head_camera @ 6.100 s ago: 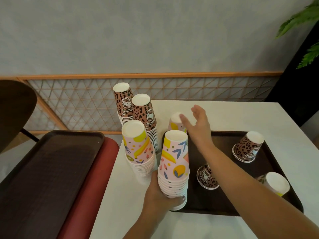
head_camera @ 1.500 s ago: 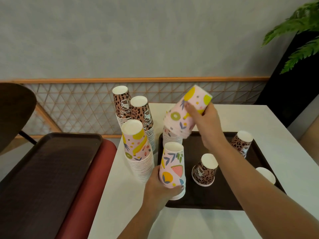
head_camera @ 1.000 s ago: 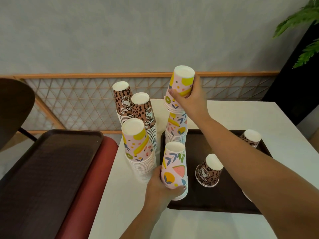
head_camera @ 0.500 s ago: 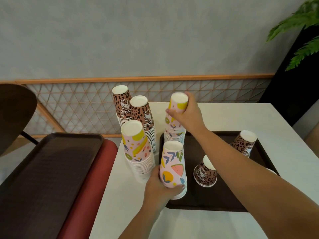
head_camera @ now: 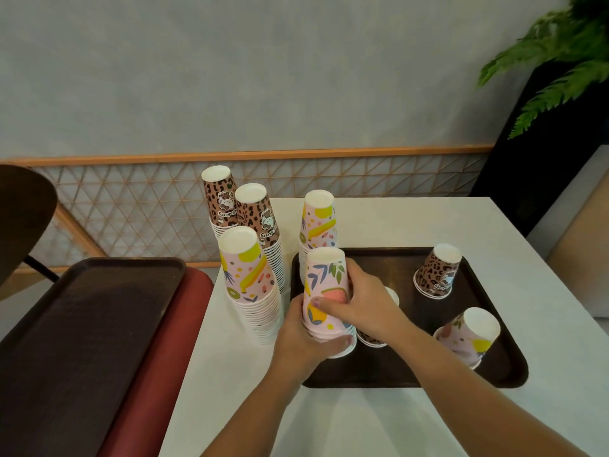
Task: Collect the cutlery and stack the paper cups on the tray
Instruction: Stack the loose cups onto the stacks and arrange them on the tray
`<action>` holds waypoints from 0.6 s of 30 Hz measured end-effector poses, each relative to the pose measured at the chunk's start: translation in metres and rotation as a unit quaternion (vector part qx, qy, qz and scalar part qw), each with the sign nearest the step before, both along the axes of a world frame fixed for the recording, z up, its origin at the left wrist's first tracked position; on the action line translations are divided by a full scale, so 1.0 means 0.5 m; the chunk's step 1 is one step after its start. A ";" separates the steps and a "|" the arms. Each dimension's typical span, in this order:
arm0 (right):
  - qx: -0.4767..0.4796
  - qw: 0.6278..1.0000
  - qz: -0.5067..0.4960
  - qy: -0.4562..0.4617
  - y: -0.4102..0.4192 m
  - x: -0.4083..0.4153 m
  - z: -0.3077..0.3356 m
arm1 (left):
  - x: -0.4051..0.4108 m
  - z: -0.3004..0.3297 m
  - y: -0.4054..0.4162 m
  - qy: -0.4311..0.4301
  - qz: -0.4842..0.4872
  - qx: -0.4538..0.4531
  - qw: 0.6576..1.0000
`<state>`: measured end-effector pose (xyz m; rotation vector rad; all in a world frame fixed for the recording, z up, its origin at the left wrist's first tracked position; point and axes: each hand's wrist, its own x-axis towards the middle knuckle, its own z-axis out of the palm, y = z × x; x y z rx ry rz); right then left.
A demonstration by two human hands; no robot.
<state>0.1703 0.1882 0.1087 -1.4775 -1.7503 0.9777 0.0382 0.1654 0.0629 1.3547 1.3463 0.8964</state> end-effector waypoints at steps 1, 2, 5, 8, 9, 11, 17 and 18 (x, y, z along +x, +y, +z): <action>0.002 1.000 -0.009 0.011 -0.001 0.002 0.005 | 0.002 0.006 -0.002 0.006 -0.016 0.009 1.000; 0.001 1.000 -0.014 0.021 -0.002 0.004 0.010 | 0.004 0.009 -0.004 0.015 -0.030 0.018 0.999; 0.009 0.999 -0.028 0.032 0.000 0.008 0.021 | 0.002 0.010 -0.009 0.008 -0.031 0.024 0.999; 0.025 0.998 -0.046 0.039 0.010 0.015 0.038 | -0.003 0.003 -0.012 -0.023 -0.022 -0.004 0.999; 0.030 0.997 -0.052 0.048 0.016 0.018 0.046 | -0.004 0.001 -0.013 -0.022 -0.022 -0.008 0.999; 0.045 0.994 -0.066 0.076 0.031 0.022 0.066 | -0.005 -0.004 -0.014 -0.002 -0.027 -0.015 1.000; 0.166 0.958 -0.143 0.186 0.124 0.012 0.179 | -0.008 -0.018 -0.011 0.037 -0.018 -0.062 0.997; 0.189 0.947 -0.151 0.211 0.145 0.008 0.195 | -0.008 -0.018 -0.010 0.041 -0.015 -0.065 0.997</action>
